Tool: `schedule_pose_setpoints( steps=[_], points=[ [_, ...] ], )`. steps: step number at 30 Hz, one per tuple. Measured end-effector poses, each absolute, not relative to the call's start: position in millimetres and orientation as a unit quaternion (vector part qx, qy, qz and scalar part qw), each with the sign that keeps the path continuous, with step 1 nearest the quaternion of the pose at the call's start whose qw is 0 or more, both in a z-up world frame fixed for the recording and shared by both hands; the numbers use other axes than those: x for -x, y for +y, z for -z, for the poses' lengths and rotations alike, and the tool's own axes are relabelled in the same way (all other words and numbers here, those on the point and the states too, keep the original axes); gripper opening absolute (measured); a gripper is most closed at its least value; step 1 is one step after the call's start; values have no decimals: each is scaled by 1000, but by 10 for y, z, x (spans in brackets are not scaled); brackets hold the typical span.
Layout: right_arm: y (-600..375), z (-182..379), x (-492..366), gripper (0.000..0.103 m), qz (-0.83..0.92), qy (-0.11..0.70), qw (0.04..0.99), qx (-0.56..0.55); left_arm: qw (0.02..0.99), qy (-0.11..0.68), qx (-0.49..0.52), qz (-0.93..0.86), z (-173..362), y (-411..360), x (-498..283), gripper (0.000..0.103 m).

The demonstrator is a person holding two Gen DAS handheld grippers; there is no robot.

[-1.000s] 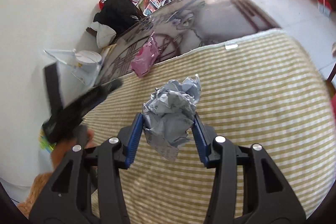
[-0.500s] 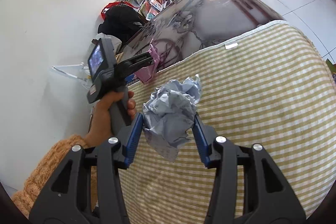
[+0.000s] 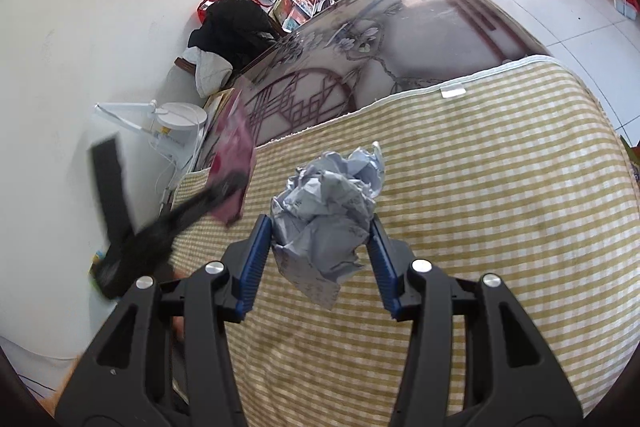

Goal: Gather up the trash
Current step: 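Carry the grey foil wrapper with the right tool into the red bucket and release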

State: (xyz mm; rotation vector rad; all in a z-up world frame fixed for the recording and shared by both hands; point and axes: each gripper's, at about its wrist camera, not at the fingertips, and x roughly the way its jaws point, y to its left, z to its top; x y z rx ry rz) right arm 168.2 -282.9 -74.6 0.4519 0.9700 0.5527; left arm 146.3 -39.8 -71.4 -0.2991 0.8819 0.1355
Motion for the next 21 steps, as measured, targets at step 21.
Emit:
schedule_pose_setpoints(
  steps=[21],
  points=[
    [-3299, 448, -1235, 47, -244, 410, 864, -165, 913, 376, 153, -39, 272, -965, -220, 33]
  ],
)
